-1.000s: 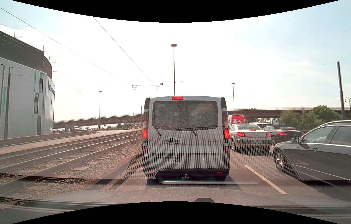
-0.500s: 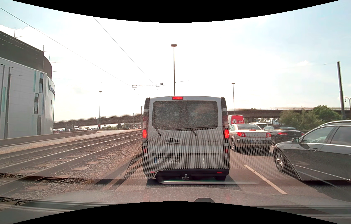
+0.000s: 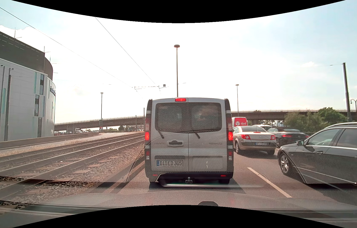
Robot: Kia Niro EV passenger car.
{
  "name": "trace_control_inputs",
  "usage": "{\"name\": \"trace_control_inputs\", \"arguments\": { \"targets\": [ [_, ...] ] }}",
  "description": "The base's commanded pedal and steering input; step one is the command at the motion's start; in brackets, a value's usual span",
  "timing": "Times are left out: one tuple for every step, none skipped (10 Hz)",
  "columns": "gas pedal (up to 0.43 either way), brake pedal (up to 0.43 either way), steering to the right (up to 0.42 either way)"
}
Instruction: Follow the waypoints while adhering to traffic rules and regulations
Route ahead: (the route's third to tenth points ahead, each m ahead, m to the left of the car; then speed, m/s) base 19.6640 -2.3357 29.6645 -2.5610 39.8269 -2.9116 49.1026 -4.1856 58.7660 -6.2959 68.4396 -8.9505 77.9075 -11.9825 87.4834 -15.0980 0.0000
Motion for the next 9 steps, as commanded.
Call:
{"name": "trace_control_inputs", "arguments": {
  "targets": [
    [0.000,0.244,-0.007],
    [0.000,0.244,-0.007],
    [0.000,0.244,-0.007],
    [0.000,0.250,-0.007],
    [0.000,0.250,-0.007],
    [0.000,0.244,-0.007],
    [0.000,0.250,-0.007],
    [0.000,0.250,-0.007],
    [0.000,0.244,-0.007]
  ]
}}
